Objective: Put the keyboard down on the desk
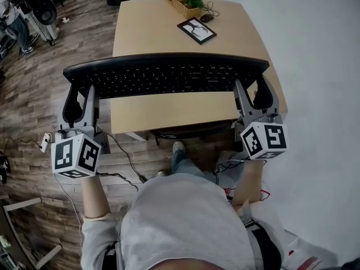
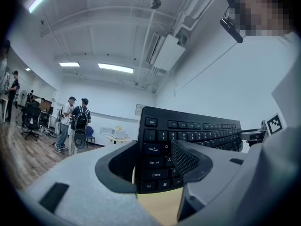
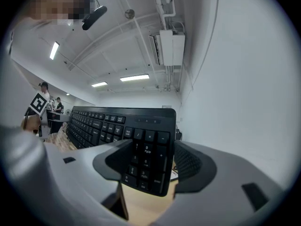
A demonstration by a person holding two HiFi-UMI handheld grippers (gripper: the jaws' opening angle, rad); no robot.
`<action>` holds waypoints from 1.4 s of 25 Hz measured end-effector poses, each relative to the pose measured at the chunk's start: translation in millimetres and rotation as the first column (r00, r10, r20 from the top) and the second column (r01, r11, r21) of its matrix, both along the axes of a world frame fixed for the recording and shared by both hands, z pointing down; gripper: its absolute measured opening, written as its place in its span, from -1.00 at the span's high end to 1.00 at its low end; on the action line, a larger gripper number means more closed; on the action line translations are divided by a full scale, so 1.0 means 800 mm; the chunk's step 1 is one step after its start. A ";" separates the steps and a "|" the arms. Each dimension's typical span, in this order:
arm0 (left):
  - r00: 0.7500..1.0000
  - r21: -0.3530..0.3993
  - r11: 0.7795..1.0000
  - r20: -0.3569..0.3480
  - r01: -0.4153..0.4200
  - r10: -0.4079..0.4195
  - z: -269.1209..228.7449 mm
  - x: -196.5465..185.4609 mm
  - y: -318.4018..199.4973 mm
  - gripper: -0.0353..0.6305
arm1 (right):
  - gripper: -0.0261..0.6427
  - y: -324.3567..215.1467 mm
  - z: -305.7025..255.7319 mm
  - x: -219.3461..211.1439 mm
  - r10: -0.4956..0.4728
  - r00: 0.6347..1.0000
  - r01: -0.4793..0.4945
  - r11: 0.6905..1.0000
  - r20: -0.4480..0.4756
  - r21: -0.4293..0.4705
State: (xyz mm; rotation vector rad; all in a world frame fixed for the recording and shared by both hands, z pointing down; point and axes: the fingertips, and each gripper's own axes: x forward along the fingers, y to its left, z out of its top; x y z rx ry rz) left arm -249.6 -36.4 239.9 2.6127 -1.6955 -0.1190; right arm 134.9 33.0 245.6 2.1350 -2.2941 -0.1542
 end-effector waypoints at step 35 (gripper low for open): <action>0.990 -0.236 0.962 0.061 0.136 -0.125 0.078 0.142 -0.281 0.24 | 0.17 -0.338 0.086 0.149 -0.111 0.992 0.123 0.964 0.063 -0.234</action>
